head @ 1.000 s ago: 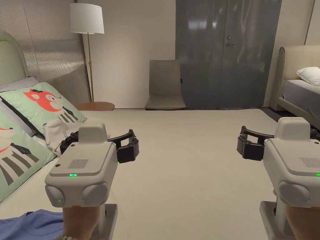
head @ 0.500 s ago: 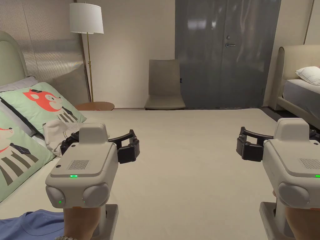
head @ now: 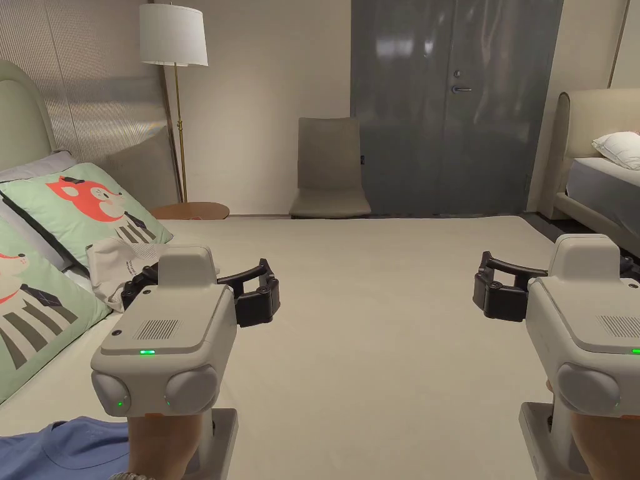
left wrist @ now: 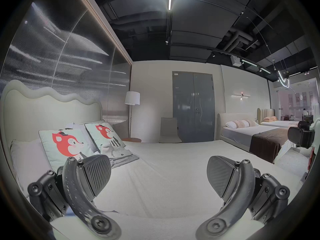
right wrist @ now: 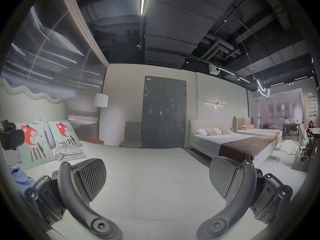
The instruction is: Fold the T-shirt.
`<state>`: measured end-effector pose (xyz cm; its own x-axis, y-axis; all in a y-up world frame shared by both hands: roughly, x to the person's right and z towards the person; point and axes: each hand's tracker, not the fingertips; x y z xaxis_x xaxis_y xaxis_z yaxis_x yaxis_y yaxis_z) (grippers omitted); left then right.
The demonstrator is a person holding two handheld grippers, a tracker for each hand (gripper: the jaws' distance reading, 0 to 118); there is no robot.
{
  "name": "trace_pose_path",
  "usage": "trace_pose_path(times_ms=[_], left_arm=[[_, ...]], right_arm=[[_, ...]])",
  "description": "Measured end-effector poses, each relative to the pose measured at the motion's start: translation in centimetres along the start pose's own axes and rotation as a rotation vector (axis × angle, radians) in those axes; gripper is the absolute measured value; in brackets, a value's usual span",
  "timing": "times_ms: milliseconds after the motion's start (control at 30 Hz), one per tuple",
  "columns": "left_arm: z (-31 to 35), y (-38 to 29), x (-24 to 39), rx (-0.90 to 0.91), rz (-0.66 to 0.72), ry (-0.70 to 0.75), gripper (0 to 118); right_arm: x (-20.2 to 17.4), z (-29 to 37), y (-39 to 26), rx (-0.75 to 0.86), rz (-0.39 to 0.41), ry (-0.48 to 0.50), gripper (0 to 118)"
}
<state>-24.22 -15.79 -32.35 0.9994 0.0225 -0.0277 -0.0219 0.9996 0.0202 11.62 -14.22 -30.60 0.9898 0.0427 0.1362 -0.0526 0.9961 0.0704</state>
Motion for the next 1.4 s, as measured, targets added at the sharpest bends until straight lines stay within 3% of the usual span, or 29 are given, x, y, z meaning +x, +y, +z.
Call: trace_pose_path(times_ms=[67,100,133,200,233,267,400,667,1067,1233,1400], left_arm=[[0.0,0.1,0.0,-0.004,0.002,-0.003,104],[0.1,0.1,0.1,-0.004,0.003,-0.005,94],[0.2,0.2,0.1,-0.002,0.001,-0.008,79],[0.4,0.2,0.3,0.011,-0.010,-0.004,34],[0.4,0.3,0.4,0.013,-0.016,-0.004,13],[0.4,0.3,0.4,0.014,-0.019,-0.006,0],[0.7,0.4,0.7,0.018,-0.016,-0.025,0],[1.4,0.8,-0.6,0.014,-0.020,-0.010,0],[9.7,2.3,-15.8,0.018,-0.067,0.401,0],[9.8,0.7,-17.7,-0.029,-0.065,0.430,0],[6.7,-3.8,-18.5,-0.212,-0.019,0.393,0]], right_arm=[[0.0,0.0,0.0,-0.001,0.002,-0.001,117],[-0.1,0.1,0.1,0.000,0.005,-0.001,111],[-0.1,0.2,0.1,0.005,0.006,-0.001,99],[-0.1,0.5,0.1,0.019,0.007,-0.004,38],[-0.1,0.5,0.2,0.018,0.009,-0.009,15],[-0.1,0.4,0.2,0.010,0.013,-0.032,5],[0.5,0.3,0.4,-0.006,-0.018,-0.015,1],[-1.3,0.1,0.8,0.006,0.004,0.032,1],[-17.5,-1.1,1.1,0.023,-0.053,0.415,1],[-20.6,-1.8,0.0,-0.011,-0.058,0.461,1],[-21.6,-3.4,-1.9,-0.059,-0.032,0.463,1]])
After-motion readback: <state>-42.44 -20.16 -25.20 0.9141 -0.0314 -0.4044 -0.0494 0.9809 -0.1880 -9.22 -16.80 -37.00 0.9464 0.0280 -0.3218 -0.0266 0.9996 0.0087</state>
